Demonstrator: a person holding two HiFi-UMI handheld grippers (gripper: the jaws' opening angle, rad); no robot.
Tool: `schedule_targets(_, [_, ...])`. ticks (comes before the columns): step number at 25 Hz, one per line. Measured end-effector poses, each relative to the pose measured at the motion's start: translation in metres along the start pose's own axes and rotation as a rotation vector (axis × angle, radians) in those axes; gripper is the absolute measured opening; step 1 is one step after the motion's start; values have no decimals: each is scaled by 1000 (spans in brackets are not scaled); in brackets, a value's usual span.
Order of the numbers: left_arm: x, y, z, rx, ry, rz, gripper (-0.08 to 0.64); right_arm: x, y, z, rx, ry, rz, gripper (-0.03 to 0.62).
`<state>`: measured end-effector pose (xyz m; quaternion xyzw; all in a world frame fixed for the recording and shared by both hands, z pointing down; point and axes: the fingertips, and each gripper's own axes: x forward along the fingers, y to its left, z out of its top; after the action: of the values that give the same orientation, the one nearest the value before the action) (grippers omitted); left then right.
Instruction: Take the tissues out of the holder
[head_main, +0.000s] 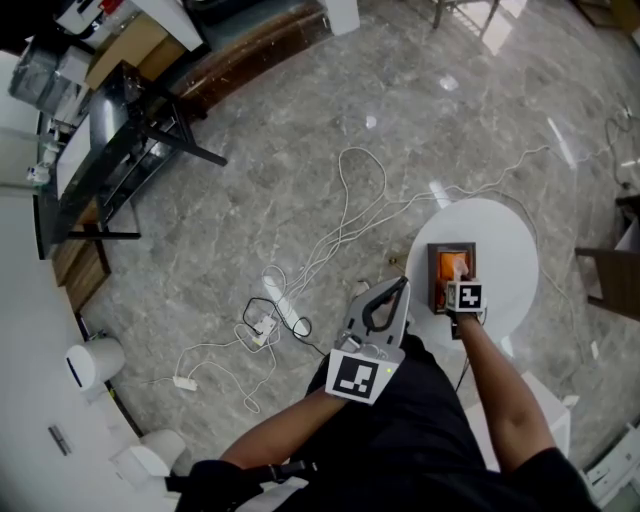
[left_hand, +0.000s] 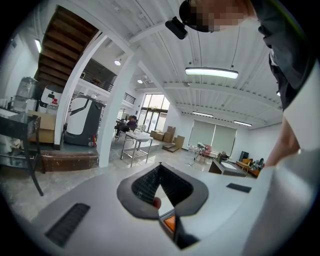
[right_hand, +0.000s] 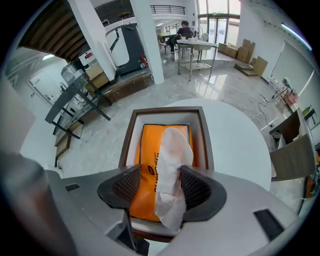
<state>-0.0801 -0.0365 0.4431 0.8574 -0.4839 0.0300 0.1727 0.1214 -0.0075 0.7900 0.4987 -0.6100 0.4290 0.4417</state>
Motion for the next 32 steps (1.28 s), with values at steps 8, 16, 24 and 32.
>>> schedule_targets(8, [-11, 7, -4, -12, -1, 20, -2, 4, 14, -1, -117, -40, 33, 142])
schedule_targets(16, [-22, 10, -6, -14, 0, 22, 0, -4, 14, 7, -129, -76, 49, 84])
schedule_targets(24, [-30, 6, -11, -23, 1, 18, -1, -12, 15, 4, -91, -68, 44, 28])
schedule_targets(32, [-37, 4, -8, -18, -15, 17, 0, -17, 8, 10, -129, -119, 32, 17])
